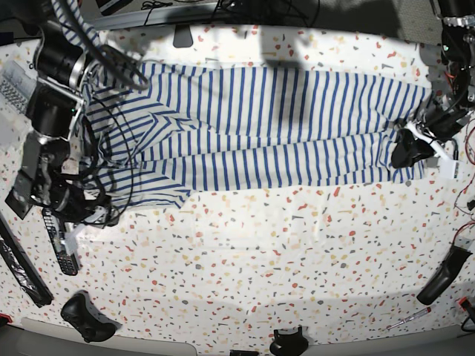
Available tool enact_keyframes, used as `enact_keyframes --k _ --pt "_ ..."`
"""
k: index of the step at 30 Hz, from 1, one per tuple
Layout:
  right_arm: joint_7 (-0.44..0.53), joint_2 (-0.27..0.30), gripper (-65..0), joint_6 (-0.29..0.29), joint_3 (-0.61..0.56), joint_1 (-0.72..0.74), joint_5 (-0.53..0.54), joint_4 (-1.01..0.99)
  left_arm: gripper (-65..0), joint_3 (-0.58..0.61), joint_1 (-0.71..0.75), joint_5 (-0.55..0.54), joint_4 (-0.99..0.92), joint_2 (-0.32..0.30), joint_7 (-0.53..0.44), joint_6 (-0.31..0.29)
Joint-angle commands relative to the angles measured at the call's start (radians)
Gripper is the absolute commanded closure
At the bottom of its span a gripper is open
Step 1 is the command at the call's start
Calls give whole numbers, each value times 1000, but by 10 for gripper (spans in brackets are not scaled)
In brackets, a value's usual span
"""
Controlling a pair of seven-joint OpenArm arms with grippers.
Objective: Layout the t-shirt on the table in an organized manner, then fold the t-shirt properly
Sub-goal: 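Lower the held hem onto the shirt with both grippers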
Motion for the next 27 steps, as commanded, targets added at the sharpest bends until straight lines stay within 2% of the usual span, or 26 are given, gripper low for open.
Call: enact_keyframes --k 1,4,8,9,11,13,14,20,27 --pt "31 14 -342 9 -16 27 -8 -12 0 -6 -11 -23 18 -17 -23 -5" --pt "30 13 -342 9 -71 18 -36 -51 0 -6 -11 -23 18 -17 -23 -5" --pt "-21 14 -339 9 -101 10 -34 -53 0 -6 -11 -23 18 -17 -23 -5" --pt "-19 14 -322 9 -101 12 -34 -53 0 -6 -11 -23 18 -17 -23 -5" --pt "-25 14 -224 9 -101 18 -34 -53 0 -6 -11 -23 18 -17 -23 -5" --pt "-33 14 -61 9 -101 19 -34 -53 0 -6 -11 -23 18 -17 -23 -5" --pt "-34 14 0 9 -101 21 -34 -53 0 -6 -11 -23 18 -17 -23 -5" --pt "-56 14 0 9 -101 21 17 14 0 -6 -11 -23 18 -17 -23 -5" --pt "-109 13 0 9 -101 -47 106 229 0 -6 -11 -23 18 -17 -23 -5"
